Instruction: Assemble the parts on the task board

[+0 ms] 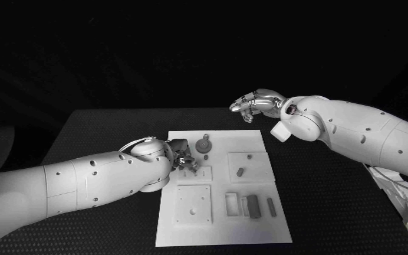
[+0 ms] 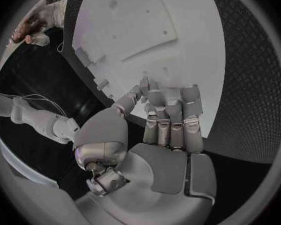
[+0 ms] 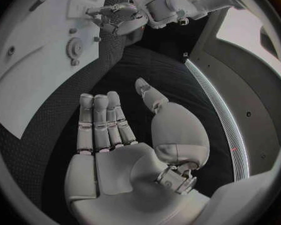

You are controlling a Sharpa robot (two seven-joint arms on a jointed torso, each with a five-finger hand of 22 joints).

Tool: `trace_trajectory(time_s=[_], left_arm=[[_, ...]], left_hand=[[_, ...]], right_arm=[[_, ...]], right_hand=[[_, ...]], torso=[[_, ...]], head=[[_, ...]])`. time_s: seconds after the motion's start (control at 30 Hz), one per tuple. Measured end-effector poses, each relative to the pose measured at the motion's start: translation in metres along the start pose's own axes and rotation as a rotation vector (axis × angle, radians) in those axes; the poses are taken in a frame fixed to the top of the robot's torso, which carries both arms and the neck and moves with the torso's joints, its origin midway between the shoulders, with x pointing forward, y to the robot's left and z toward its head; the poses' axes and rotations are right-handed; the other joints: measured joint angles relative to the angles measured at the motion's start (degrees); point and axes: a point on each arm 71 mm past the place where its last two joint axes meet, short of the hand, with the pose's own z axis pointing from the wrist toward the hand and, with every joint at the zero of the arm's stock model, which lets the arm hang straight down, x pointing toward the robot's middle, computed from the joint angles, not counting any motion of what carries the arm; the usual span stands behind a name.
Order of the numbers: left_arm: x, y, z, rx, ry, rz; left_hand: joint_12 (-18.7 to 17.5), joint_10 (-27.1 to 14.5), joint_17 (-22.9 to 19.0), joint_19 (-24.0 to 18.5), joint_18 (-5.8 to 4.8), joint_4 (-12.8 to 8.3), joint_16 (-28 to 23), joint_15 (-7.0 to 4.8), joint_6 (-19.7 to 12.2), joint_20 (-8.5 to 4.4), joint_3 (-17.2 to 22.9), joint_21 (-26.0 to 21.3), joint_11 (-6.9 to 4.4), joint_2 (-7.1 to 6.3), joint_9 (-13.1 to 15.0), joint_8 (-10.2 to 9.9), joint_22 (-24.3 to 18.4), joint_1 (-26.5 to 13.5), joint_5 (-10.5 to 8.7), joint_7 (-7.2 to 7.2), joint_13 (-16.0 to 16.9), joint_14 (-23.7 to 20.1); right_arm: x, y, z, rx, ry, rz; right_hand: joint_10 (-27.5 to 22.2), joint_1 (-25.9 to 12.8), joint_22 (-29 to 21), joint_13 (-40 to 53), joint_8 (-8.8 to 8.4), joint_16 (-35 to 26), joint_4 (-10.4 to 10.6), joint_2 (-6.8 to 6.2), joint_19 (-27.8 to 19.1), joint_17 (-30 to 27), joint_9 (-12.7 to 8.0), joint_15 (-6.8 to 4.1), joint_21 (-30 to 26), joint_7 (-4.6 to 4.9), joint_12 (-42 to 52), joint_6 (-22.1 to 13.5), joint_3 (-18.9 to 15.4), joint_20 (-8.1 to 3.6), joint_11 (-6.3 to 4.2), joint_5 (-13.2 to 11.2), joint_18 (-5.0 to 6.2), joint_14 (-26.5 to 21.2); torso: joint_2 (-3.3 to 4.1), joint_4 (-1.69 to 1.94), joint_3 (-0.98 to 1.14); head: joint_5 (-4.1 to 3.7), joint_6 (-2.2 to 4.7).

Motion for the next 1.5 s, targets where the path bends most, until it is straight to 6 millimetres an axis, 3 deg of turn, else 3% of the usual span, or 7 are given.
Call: trace_trajectory(time_s=[0.3,0.4,0.5,0.97,1.17,1.33,1.5], left_arm=[[0.0005,-0.0003,0.0002,0.001,0.001,0.012],[0.0001,0.0007,0.0007,-0.002,0.0,0.013],[0.0001,0.0007,0.0007,-0.002,0.001,0.015],[0.0007,0.0002,0.0008,-0.001,0.007,0.021],[0.0009,-0.0002,0.0009,-0.001,0.009,0.023],[0.0011,-0.0006,0.001,0.0,0.01,0.024],[0.0016,-0.0006,0.0012,0.0,0.011,0.024]], left_hand=[[0.27,0.01,0.0,0.01,0.0,0.54,0.02,-0.03,0.06,0.0,-0.35,0.55,0.01,-0.14,0.04,0.24,0.0,-0.13,-0.21,-0.05,0.08,0.05],[0.27,0.01,-0.01,0.01,0.0,2.9,0.16,-0.07,0.13,0.0,0.49,0.63,0.01,-1.3,0.7,3.57,-0.01,-1.13,-0.21,-0.12,0.15,0.07],[0.27,0.17,-0.01,0.22,0.0,3.56,0.29,-0.56,0.45,-0.21,0.39,0.86,-0.07,-1.9,0.79,7.22,-0.01,-1.73,-0.21,-0.35,0.15,0.51],[0.49,0.22,-0.21,0.08,0.01,5.85,0.45,-1.11,0.7,-0.55,0.31,1.15,-0.05,-5.18,0.72,7.61,-0.01,-1.97,-0.19,-0.3,0.14,0.3],[0.49,0.22,-0.27,0.08,0.02,5.94,0.45,-1.17,0.7,-0.55,0.53,1.48,-0.05,-5.78,0.71,7.61,-0.01,-1.31,-0.19,-0.3,0.14,0.36],[0.67,0.22,-0.43,0.07,0.02,4.05,0.56,-1.17,0.51,-0.54,0.97,1.55,-0.05,-5.47,0.71,7.43,-0.02,0.84,-0.23,-0.11,0.19,0.36],[0.71,0.22,-0.54,0.07,0.02,3.72,0.68,-1.15,0.49,-0.53,0.67,1.74,-0.04,-5.42,0.77,7.25,-0.02,2.72,-0.43,-0.1,0.18,0.35]], right_arm=[[0.0006,0.0003,0.0001,0.0,0.002,0.0],[0.0007,0.0003,0.0001,-0.001,0.002,0.0],[0.0007,0.0003,0.0001,0.0,0.003,0.0],[0.0007,0.0002,0.0001,0.0,0.004,0.0],[0.0014,0.0006,0.0002,-0.001,0.006,0.0],[0.0027,0.0012,0.0001,-0.003,0.01,0.0],[0.0036,0.0017,0.0002,-0.004,0.013,0.0]], right_hand=[[0.0,0.0,0.0,-0.05,0.0,0.0,0.0,0.0,0.0,-0.05,0.0,0.01,0.0,-0.01,0.0,-0.01,0.0,0.0,0.0,0.0,0.0,0.0],[0.0,0.0,0.0,-0.05,0.0,0.0,0.0,0.0,0.0,-0.05,0.0,0.01,0.0,-0.02,0.0,-0.01,0.0,0.0,0.0,0.0,0.0,0.01],[0.0,0.0,0.0,-0.11,0.0,0.0,0.0,0.0,0.0,-0.11,0.0,0.01,0.0,-0.08,0.0,-0.07,0.0,0.0,0.0,0.0,0.0,0.01],[0.0,0.0,0.0,-0.17,0.0,0.0,0.0,0.0,0.0,-0.16,0.0,-0.14,0.0,0.0,0.23,0.13,0.0,0.0,0.0,0.0,0.01,-0.14],[0.0,0.0,0.0,-0.24,0.0,0.0,0.0,0.0,0.0,-0.16,0.0,-0.13,0.0,-0.01,0.22,0.14,0.0,0.0,0.0,0.0,0.01,-0.14],[0.0,0.0,0.0,-0.24,0.0,0.0,0.0,0.0,0.0,-0.22,0.0,-0.13,0.0,-0.02,0.22,0.14,0.0,0.0,0.0,0.0,0.01,-0.13],[0.0,0.0,0.0,-0.3,0.0,0.0,0.16,0.0,0.0,-0.21,0.0,-0.12,0.0,-0.03,0.22,0.13,-0.16,0.0,0.0,0.0,0.01,-0.12]], torso=[[0.01,0.02,-0.02],[0.01,0.02,-0.02],[0.01,0.02,-0.02],[-0.01,0.05,-0.02],[-0.04,0.05,-0.01],[-0.03,0.02,0.0],[0.0,0.02,0.0]], head=[[-0.04,-0.09],[-0.04,-0.12],[-0.04,-0.16],[-0.12,-0.11],[-0.14,0.01],[-0.15,0.04],[-0.2,0.01]])
